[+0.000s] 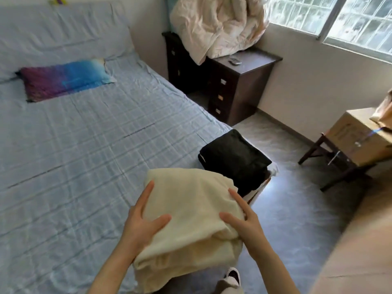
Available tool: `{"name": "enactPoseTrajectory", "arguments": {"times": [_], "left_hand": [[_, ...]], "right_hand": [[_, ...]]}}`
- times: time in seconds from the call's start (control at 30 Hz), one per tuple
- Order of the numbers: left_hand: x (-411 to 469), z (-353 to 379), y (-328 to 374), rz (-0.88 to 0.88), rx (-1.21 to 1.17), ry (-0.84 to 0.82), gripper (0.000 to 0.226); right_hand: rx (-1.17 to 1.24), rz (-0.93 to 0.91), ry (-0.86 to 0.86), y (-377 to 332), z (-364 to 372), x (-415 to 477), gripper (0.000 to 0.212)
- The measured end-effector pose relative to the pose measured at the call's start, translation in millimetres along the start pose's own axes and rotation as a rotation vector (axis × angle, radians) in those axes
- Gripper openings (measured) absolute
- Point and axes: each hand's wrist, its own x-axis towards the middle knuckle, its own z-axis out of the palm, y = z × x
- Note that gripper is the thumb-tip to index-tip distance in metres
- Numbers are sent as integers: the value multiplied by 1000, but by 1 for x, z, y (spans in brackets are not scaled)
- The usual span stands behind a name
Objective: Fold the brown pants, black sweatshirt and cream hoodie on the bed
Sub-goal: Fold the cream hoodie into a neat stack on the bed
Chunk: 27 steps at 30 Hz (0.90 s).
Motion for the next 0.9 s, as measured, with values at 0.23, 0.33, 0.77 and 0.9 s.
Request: {"name": "enactPoseTrajectory", "arguments": {"times": [0.23,0.33,0.77,0.9], "left_hand": [[29,98,36,-7,-56,26,96],[50,151,50,10,-100,59,95],[170,285,102,-119,-267,250,93],[223,292,86,-146,-258,189,101]], "right_hand": [[-37,-17,-27,-15,-99,54,65],[-67,-15,-67,-22,-148,98,68],[-278,-122,-325,-89,-239,310,62],[-338,-135,-349,-85,-234,377,64]]}}
